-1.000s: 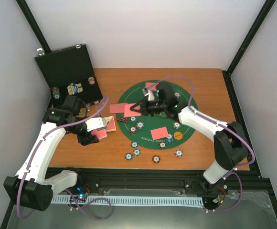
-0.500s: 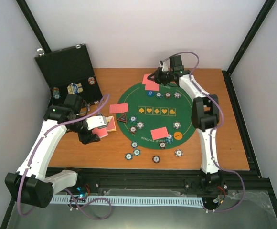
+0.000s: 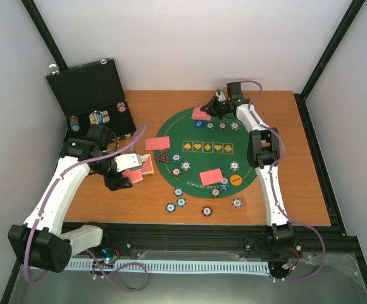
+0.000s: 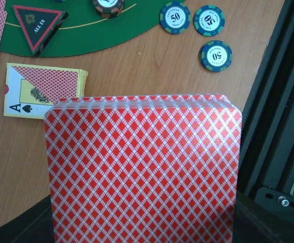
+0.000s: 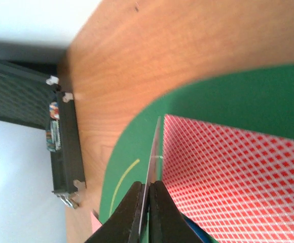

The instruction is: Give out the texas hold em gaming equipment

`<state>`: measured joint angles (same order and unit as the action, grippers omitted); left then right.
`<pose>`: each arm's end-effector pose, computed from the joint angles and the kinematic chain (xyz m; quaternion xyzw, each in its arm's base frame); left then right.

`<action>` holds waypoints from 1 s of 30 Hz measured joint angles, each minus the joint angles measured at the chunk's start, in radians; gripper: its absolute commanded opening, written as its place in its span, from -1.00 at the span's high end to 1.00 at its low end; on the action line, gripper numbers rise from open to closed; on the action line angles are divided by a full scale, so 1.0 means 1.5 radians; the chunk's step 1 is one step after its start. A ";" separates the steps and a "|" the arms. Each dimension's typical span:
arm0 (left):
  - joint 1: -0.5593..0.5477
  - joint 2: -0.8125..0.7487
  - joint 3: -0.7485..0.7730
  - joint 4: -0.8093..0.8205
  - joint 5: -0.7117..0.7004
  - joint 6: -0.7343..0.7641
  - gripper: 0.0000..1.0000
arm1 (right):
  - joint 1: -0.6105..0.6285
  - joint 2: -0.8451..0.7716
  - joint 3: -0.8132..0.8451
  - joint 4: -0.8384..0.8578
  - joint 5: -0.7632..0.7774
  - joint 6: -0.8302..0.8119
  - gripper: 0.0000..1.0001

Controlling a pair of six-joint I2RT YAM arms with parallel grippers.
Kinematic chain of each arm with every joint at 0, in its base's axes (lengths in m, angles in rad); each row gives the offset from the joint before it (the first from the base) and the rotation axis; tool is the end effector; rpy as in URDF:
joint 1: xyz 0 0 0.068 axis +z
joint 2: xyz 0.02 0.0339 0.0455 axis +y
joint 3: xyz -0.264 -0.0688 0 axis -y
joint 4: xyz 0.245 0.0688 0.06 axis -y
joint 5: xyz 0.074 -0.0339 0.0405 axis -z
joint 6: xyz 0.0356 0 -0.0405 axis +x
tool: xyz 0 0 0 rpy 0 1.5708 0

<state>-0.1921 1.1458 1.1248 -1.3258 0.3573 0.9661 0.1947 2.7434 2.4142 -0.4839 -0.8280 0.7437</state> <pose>0.1755 -0.0468 0.3042 0.5518 0.8076 -0.1220 0.1685 0.5659 0.1383 0.1222 0.0874 0.8591 0.4865 0.1330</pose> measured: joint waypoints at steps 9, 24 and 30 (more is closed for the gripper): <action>0.000 -0.003 0.000 0.000 -0.006 0.000 0.39 | -0.011 0.000 0.031 0.001 0.013 0.010 -0.04; 0.000 -0.003 0.000 -0.001 -0.003 0.000 0.39 | -0.016 -0.070 -0.007 -0.165 0.093 -0.090 -0.74; 0.000 -0.003 0.000 -0.005 0.005 0.000 0.39 | -0.023 -0.228 -0.136 -0.214 0.173 -0.128 -1.00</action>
<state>-0.1921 1.1419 1.1248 -1.3327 0.3641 0.9661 0.1600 2.4008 2.2101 -0.8051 -0.5690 0.5522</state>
